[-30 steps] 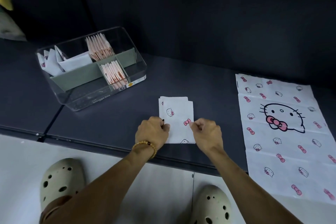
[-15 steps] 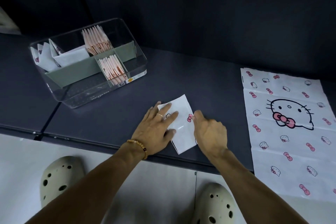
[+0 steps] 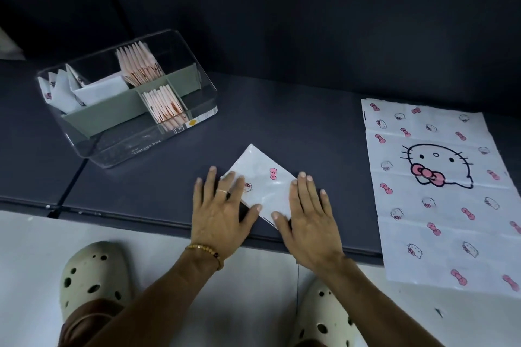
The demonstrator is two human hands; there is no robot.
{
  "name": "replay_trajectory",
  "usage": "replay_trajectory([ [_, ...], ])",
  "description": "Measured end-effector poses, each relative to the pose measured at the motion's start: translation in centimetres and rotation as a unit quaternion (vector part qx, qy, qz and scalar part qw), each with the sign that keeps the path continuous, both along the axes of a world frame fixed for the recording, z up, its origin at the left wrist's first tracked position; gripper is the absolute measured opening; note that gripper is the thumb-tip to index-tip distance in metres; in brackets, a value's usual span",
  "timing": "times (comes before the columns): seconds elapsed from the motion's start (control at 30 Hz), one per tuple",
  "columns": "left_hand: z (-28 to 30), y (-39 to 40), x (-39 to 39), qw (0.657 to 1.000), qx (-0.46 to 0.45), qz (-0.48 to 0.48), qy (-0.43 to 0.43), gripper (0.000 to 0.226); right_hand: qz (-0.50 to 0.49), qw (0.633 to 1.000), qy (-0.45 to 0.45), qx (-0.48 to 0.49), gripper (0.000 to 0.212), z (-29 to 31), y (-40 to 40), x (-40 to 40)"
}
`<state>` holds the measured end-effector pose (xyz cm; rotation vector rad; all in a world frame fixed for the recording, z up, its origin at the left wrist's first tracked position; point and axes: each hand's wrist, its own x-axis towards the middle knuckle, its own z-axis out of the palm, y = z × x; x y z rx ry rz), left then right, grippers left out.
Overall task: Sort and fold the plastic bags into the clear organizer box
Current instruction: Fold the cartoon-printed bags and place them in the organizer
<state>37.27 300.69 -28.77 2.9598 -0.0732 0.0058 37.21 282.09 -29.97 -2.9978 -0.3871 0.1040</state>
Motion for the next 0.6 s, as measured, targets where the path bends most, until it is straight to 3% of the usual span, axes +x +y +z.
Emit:
replay_trajectory([
  [0.07, 0.7, 0.0, 0.5, 0.999, 0.013, -0.037, -0.037, 0.058, 0.014, 1.000, -0.001, -0.001, 0.079, 0.0, -0.3, 0.2],
  [0.17, 1.5, -1.3, 2.9, 0.977, 0.037, -0.192, -0.081, 0.042, 0.025, 1.000, 0.003, -0.004, 0.078, 0.2, -0.5, 0.5],
  [0.27, 1.0, -3.6, 5.0, 0.951, 0.034, -0.306, -0.015, 0.054, 0.042, 0.999, 0.015, -0.006, 0.078, 0.0, -0.8, 0.7],
  [0.5, -1.0, -1.3, 6.5, 0.947, 0.021, -0.320, 0.032, 0.056, 0.047, 0.998, 0.031, 0.002, 0.080, 0.5, -1.0, 0.8],
  [0.6, -1.1, 1.2, 7.0, 0.960, 0.035, -0.273, 0.047, 0.062, 0.045, 0.998, 0.031, -0.001, 0.080, 0.4, -1.1, 1.1],
])
